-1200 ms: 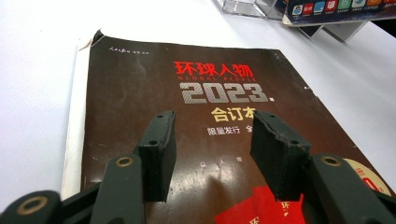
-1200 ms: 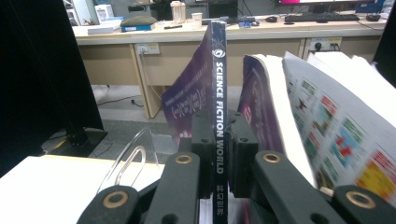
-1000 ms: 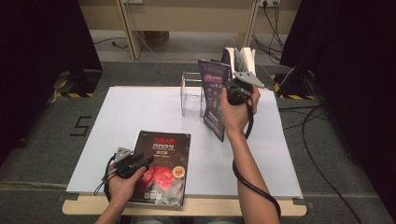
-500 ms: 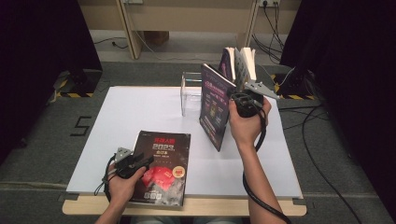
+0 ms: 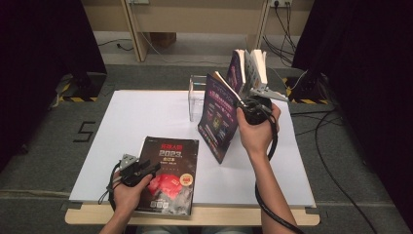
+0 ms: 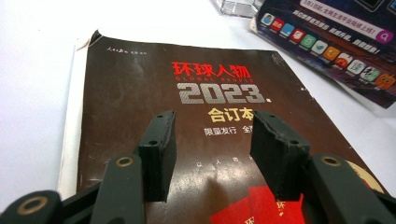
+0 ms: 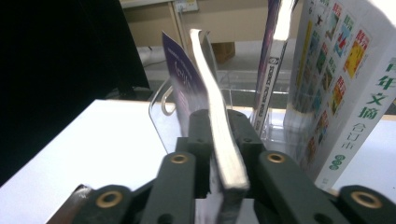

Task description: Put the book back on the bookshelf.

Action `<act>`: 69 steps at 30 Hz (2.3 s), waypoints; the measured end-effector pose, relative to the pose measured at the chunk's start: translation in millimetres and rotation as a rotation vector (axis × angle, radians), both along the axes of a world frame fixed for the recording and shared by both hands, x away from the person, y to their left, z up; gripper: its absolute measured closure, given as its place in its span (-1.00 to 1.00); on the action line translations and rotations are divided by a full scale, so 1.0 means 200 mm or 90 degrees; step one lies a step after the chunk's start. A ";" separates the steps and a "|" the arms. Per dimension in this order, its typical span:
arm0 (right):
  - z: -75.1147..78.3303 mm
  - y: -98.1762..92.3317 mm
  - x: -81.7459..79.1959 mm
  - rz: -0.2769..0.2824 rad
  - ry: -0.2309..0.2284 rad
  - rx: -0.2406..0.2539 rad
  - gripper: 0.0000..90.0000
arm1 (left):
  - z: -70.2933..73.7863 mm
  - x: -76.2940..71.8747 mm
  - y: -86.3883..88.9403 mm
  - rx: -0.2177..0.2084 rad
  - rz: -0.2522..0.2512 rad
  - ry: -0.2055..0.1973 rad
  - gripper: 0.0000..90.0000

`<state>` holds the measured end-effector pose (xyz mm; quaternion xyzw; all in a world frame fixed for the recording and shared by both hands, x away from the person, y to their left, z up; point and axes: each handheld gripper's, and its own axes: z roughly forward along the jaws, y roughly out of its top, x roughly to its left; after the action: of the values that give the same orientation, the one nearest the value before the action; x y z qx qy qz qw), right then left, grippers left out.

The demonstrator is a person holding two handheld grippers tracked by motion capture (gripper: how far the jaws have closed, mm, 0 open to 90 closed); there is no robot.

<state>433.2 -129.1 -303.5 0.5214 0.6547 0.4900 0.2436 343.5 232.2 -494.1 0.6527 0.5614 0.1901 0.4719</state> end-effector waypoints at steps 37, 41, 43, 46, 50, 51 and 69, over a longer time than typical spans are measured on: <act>0.23 -0.02 0.08 -0.029 -0.089 -0.003 0.88 | 0.00 0.00 0.00 -0.002 0.000 -0.001 0.10; 0.22 0.01 0.13 -0.044 -0.100 -0.002 0.88 | 0.00 0.00 0.00 -0.003 -0.001 -0.001 0.10; 0.21 0.03 0.18 -0.052 -0.099 0.001 0.88 | 0.00 0.00 0.00 -0.003 0.000 0.000 0.10; 0.18 0.06 0.24 -0.072 -0.104 -0.001 0.88 | 0.00 0.01 0.01 -0.006 0.002 -0.001 0.10; 0.15 0.09 0.29 -0.091 -0.104 -0.006 0.88 | 0.00 0.01 0.01 -0.005 0.002 0.001 0.10; 0.14 0.10 0.30 -0.096 -0.105 -0.010 0.88 | -0.01 0.01 0.01 -0.005 0.002 0.001 0.10; 0.03 0.11 0.19 -0.101 -0.049 -0.028 0.78 | -0.01 0.01 0.01 -0.005 -0.002 0.002 0.10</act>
<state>471.9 -107.1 -296.9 0.5468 0.6121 0.4746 0.3178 344.9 233.6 -495.4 0.6518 0.5619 0.1866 0.4740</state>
